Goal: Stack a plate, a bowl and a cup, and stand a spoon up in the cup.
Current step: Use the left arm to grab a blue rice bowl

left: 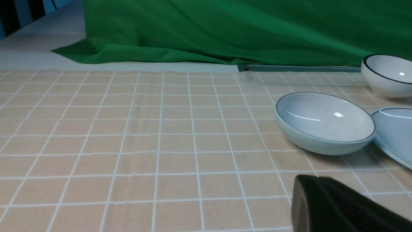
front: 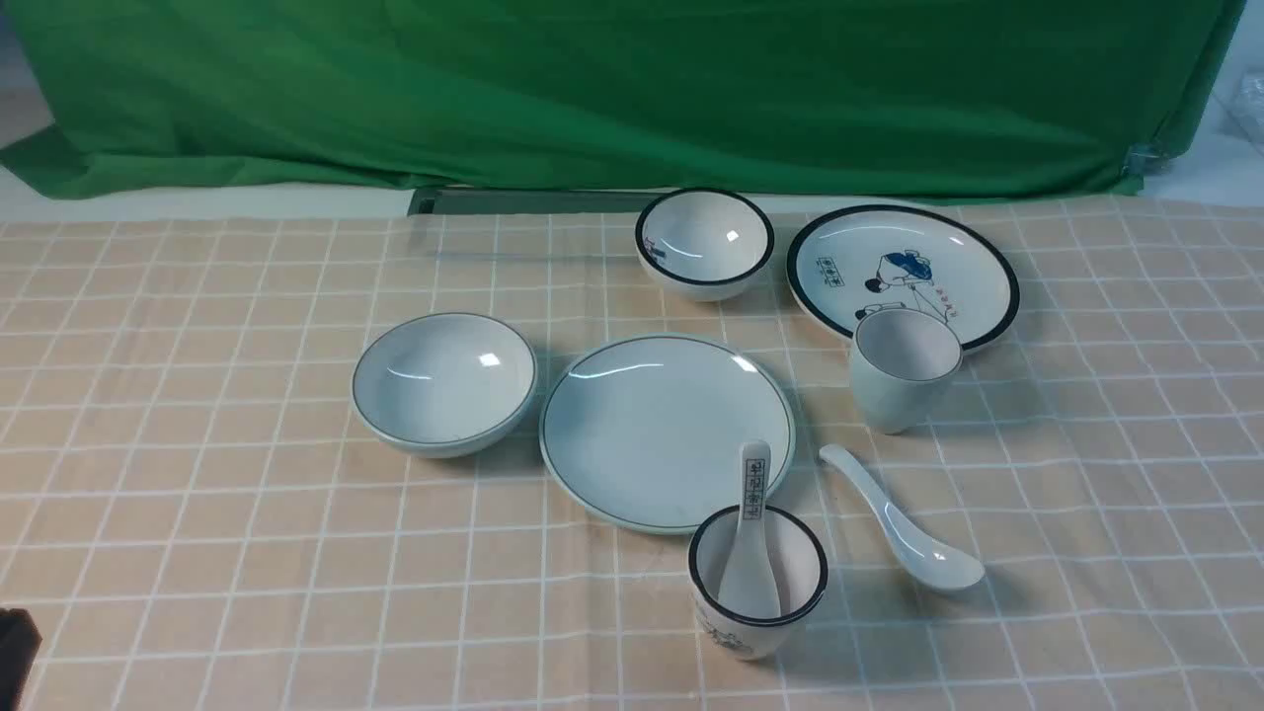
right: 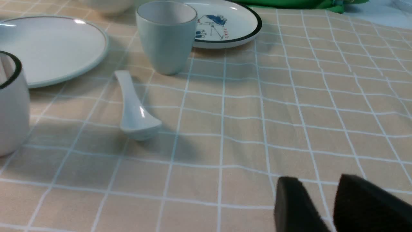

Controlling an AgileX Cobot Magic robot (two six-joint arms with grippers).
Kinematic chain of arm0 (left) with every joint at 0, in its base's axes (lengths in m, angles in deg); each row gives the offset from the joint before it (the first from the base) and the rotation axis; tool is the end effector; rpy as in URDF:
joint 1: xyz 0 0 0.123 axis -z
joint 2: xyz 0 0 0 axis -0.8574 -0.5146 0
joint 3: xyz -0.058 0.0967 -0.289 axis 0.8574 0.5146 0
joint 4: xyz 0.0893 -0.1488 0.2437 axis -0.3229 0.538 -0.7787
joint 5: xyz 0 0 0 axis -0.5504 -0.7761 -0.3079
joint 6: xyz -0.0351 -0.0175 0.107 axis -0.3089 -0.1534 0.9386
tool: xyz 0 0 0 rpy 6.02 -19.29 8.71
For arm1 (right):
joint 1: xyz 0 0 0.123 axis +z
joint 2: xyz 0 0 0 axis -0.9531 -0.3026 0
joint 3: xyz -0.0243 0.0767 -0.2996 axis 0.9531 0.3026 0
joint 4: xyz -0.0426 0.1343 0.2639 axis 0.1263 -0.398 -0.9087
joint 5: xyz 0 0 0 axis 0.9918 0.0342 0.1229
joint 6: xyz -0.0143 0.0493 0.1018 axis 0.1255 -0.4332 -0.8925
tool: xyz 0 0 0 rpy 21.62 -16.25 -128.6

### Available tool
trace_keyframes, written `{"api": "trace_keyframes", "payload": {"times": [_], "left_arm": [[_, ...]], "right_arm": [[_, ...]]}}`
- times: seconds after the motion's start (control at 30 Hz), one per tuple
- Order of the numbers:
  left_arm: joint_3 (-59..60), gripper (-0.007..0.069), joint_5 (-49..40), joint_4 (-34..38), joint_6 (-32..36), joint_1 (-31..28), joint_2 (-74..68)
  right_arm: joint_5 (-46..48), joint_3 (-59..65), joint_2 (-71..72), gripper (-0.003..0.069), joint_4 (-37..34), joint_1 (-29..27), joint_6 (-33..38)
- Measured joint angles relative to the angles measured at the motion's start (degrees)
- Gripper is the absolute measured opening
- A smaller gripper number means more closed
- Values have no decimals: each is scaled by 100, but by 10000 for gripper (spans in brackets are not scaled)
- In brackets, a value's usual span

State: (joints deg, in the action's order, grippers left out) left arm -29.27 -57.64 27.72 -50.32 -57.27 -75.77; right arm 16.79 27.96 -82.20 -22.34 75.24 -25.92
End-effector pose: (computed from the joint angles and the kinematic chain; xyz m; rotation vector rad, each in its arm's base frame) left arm 0.1010 -0.0023 0.1861 -0.0105 1.7199 -0.0446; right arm 0.1005 0.0077 0.1835 -0.1340 1.7401 -0.0057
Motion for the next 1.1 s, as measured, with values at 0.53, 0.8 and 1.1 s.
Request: {"api": "trace_keyframes", "payload": {"times": [0.53,0.8,1.1], "left_arm": [[0,7,0,0,0,0,0],[0,7,525,545,-145,-1,0],[0,7,2005,2619,-961,-1,0]], "right_arm": [[0,0,0,239,0,0,0],[0,0,0,239,0,0,0],[0,0,0,239,0,0,0]]}}
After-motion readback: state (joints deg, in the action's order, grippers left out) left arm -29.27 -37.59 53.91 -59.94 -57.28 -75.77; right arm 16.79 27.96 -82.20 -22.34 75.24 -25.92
